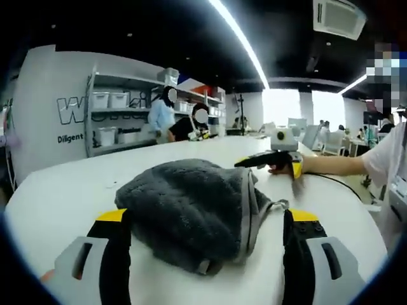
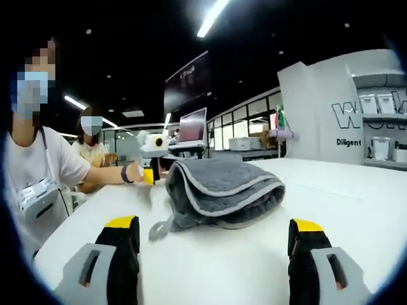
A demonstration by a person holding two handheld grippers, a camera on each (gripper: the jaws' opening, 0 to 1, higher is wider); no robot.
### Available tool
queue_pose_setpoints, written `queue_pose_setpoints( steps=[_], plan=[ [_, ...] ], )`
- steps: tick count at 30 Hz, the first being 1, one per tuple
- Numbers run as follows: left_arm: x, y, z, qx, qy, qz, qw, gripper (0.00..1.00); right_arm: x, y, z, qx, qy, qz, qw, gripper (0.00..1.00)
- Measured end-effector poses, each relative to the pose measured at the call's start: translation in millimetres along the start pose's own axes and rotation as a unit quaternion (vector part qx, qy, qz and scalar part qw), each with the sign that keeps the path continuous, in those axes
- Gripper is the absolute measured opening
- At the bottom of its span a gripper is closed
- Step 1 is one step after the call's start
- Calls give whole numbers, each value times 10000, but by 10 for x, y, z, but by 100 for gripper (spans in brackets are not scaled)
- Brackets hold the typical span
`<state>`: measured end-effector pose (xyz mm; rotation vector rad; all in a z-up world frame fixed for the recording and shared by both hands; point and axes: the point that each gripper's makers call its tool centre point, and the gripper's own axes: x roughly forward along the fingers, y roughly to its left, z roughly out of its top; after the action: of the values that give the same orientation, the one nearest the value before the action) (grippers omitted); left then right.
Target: Fold the towel on the table until its edges align and the towel forms a compact rectangular stack.
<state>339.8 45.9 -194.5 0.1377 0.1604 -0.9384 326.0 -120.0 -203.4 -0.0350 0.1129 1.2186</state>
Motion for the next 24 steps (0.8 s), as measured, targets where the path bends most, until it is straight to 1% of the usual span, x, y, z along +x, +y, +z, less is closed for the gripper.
queue_pose_setpoints(
  steps=[2, 4, 7, 12, 13, 15, 17, 19, 21, 23, 24],
  plan=[
    [-8, 1, -43, 146, 104, 145, 9997, 97, 47, 40, -38, -55, 117, -55, 9999, 99],
    [-25, -27, -52, 298, 158, 236, 9992, 97, 89, 72, -65, -112, 207, -132, 9996, 99],
    [-60, -37, -18, 408, 127, 412, 9982, 94, 149, 125, -71, -144, 241, -182, 9994, 99],
    [-68, -83, 34, 438, 47, 589, 9973, 89, 247, 182, -76, -131, 290, -260, 9992, 99],
    [-61, -87, 31, 509, 69, 645, 9966, 87, 264, 180, -75, -127, 306, -280, 9991, 99],
    [-61, -78, 22, 831, 160, 812, 9931, 82, 299, 187, -90, -129, 362, -365, 9986, 99],
    [-55, -94, 26, 1102, 212, 881, 9898, 78, 325, 206, -106, -167, 432, -394, 9982, 99],
    [-47, -116, 24, 1201, 232, 922, 9882, 74, 349, 224, -138, -179, 516, -413, 9977, 99],
    [-37, -133, 12, 1270, 288, 957, 9869, 70, 380, 252, -213, -220, 749, -420, 9961, 97],
    [-30, -151, 14, 1326, 299, 965, 9860, 64, 411, 286, -270, -280, 919, -427, 9945, 94],
    [-27, -154, 12, 1375, 323, 974, 9852, 61, 429, 315, -282, -296, 954, -403, 9942, 93]
  ],
)
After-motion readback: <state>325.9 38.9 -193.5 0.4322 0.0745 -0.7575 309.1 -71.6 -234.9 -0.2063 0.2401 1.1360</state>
